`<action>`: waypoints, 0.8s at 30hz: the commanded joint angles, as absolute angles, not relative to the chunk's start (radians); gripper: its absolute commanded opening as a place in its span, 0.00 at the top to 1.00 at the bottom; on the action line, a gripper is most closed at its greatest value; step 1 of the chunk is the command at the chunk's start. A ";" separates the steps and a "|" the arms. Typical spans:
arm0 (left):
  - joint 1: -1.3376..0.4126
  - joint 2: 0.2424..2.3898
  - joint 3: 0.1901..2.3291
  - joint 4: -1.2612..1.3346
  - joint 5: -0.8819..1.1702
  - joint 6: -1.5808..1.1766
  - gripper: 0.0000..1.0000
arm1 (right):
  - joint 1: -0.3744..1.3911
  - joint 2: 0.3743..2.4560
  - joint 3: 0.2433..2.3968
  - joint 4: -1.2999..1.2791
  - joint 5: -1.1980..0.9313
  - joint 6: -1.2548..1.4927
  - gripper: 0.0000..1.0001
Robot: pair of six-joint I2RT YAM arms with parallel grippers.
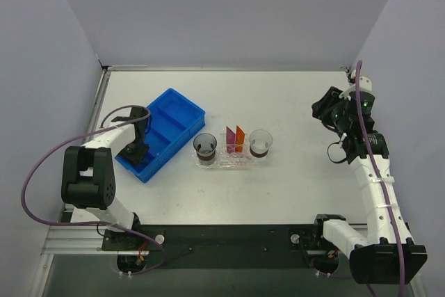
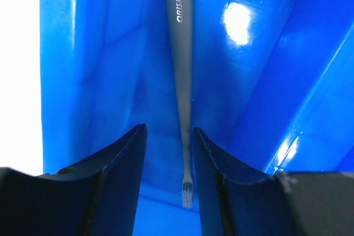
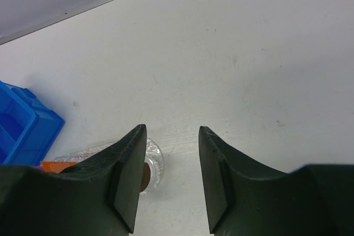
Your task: Prepare toiletry sets of a toothbrush and toothpaste on the tray
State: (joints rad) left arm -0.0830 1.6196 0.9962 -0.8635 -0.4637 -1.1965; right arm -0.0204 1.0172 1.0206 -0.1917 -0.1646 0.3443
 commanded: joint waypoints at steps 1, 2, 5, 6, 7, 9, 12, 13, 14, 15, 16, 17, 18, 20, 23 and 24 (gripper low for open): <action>-0.071 1.617 0.953 -0.731 -0.413 -1.177 0.51 | -0.029 0.994 1.012 -0.178 -0.155 0.353 0.62; -0.069 1.612 0.939 -0.660 -0.378 -1.157 0.51 | -0.029 0.993 1.012 -0.179 -0.155 0.354 0.62; -0.068 1.608 0.922 -0.601 -0.362 -1.144 0.51 | -0.029 0.991 1.009 -0.179 -0.156 0.356 0.62; -0.069 1.608 0.919 -0.594 -0.362 -1.140 0.51 | -0.031 0.989 1.009 -0.179 -0.156 0.357 0.62; -0.069 1.606 0.917 -0.580 -0.362 -1.117 0.55 | -0.029 0.989 1.009 -0.179 -0.156 0.357 0.62; -0.069 1.600 0.914 -0.560 -0.370 -1.098 0.59 | -0.029 0.988 1.008 -0.179 -0.158 0.357 0.62; -0.066 1.580 0.905 -0.569 -0.383 -1.088 0.67 | -0.029 0.982 1.006 -0.179 -0.158 0.360 0.62; -0.067 1.572 0.899 -0.574 -0.394 -1.088 0.70 | -0.029 0.980 1.006 -0.179 -0.158 0.362 0.62; -0.066 1.565 0.897 -0.583 -0.400 -1.088 0.77 | -0.029 0.982 1.005 -0.179 -0.160 0.362 0.62; -0.067 1.551 0.894 -0.587 -0.405 -1.088 0.80 | -0.029 0.980 1.005 -0.179 -0.160 0.364 0.62; -0.067 1.543 0.893 -0.592 -0.413 -1.083 0.83 | -0.031 0.980 1.005 -0.179 -0.161 0.364 0.62; -0.067 1.536 0.893 -0.600 -0.414 -1.078 0.88 | -0.029 0.980 1.005 -0.179 -0.163 0.365 0.62; -0.066 1.519 0.894 -0.604 -0.417 -1.077 0.93 | -0.031 0.979 1.005 -0.179 -0.164 0.367 0.62; -0.067 1.490 0.906 -0.615 -0.431 -1.066 0.98 | -0.031 0.977 1.005 -0.179 -0.166 0.368 0.62; -0.061 1.450 0.934 -0.626 -0.460 -1.046 1.00 | -0.031 0.973 1.005 -0.179 -0.172 0.373 0.62; -0.058 1.442 0.942 -0.627 -0.463 -1.037 1.00 | -0.029 0.973 1.005 -0.179 -0.173 0.374 0.62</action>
State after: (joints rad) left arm -0.0704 1.5185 0.8906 -0.6281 -0.4084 -1.0775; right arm -0.0212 1.0000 1.0077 -0.1921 -0.1650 0.3603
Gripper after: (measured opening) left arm 0.034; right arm 0.382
